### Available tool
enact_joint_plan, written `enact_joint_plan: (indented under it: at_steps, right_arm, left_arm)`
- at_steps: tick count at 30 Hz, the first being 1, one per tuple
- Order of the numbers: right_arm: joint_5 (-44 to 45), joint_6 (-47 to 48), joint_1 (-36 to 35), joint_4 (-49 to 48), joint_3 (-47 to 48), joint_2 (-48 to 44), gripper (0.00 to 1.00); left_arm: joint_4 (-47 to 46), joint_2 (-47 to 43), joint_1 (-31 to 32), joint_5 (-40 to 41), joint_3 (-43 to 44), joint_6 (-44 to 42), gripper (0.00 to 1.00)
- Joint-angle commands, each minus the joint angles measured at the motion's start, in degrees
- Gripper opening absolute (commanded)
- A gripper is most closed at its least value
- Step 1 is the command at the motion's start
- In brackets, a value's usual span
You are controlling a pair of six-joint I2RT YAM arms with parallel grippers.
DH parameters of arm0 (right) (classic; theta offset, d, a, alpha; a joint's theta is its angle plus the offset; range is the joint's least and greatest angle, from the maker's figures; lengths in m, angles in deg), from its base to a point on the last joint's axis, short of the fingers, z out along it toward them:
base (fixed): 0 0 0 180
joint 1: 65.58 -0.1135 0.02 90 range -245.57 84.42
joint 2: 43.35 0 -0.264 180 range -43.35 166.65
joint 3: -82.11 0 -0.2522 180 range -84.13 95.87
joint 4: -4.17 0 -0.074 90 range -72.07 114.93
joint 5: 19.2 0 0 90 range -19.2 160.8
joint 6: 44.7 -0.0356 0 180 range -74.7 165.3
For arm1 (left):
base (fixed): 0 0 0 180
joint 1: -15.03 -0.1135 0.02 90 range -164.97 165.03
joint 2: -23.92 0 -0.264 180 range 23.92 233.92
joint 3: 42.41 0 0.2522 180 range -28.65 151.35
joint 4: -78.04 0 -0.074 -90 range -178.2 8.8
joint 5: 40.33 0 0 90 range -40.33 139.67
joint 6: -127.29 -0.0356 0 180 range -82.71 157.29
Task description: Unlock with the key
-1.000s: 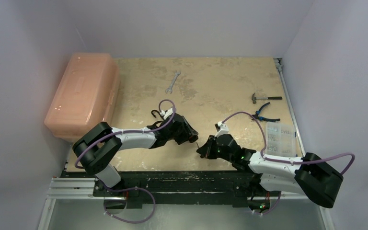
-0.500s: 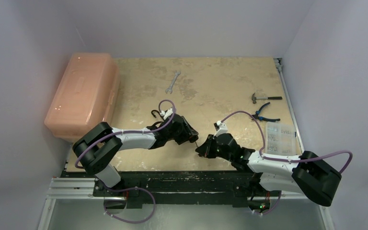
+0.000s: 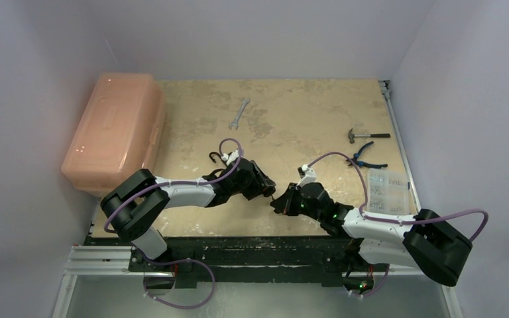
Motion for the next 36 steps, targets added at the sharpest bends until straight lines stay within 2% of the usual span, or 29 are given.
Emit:
enact_joint_plan:
  at_steps: [1,36]
  right_arm:
    - [-0.41,0.62,0.67,-3.11,0.77,0.15,0.0]
    - [0.76,-5.42,2.45,-0.57,2.15,1.02,0.0]
  left_arm:
    - [-5.35,-0.12,0.18,-1.07,-0.19,1.22,0.0]
    - [-7.2,-0.55,2.54,1.07,-1.57,3.78,0.0]
